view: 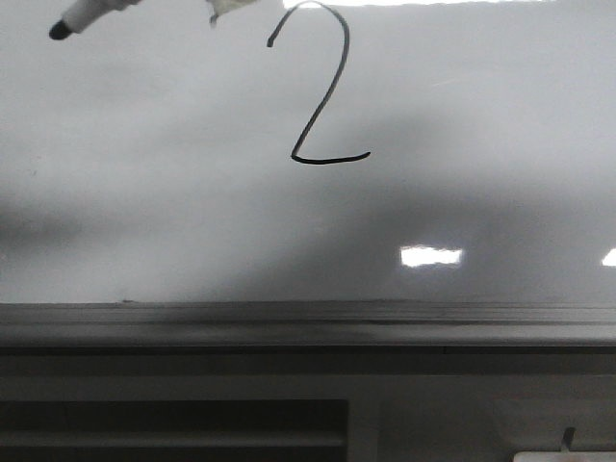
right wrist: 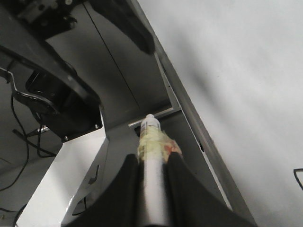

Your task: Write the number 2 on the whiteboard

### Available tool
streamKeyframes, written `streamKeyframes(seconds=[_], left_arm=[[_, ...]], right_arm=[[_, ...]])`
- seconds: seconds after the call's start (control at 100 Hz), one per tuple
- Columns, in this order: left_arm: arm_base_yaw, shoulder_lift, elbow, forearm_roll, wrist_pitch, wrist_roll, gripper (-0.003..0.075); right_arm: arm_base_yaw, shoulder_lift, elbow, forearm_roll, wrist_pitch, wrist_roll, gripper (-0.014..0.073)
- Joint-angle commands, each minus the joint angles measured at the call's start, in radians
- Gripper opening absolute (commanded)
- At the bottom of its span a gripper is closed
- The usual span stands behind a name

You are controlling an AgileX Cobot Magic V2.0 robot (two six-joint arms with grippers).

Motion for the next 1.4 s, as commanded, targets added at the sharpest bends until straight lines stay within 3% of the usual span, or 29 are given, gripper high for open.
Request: streamKeyframes(seconds=[0.0,0.18,0.74,1.04,1.39], left_arm=[[0.003,0.04,-0.058,-0.075,0.031,0.046,0.0348],[0.003,0.111,-0.091,-0.119,0.113,0.113,0.0347],[-0.044,0.183,-0.101,-0.146,0.117,0.181,0.0347],[-0.056,0.191,-0.101,-0.131,0.082,0.181,0.0121],[-0.056,0.193,-0.101,-0.115,0.08,0.181,0.0109]], right_arm=[[-0.004,-0.01,-0.061,0.016,0.019,0.003,-0.0062],[-0.004,-0.01,-0.071,0.005,0.041,0.005,-0.0062],[-0.004,-0.01,-0.071,0.014,0.042,0.005,-0.0062],[-0.004,-0.01,-0.071,0.025,0.051,0.005,-0.0062],[-0.004,-0.01,-0.071,0.051,0.073,0.005,-0.0062]])
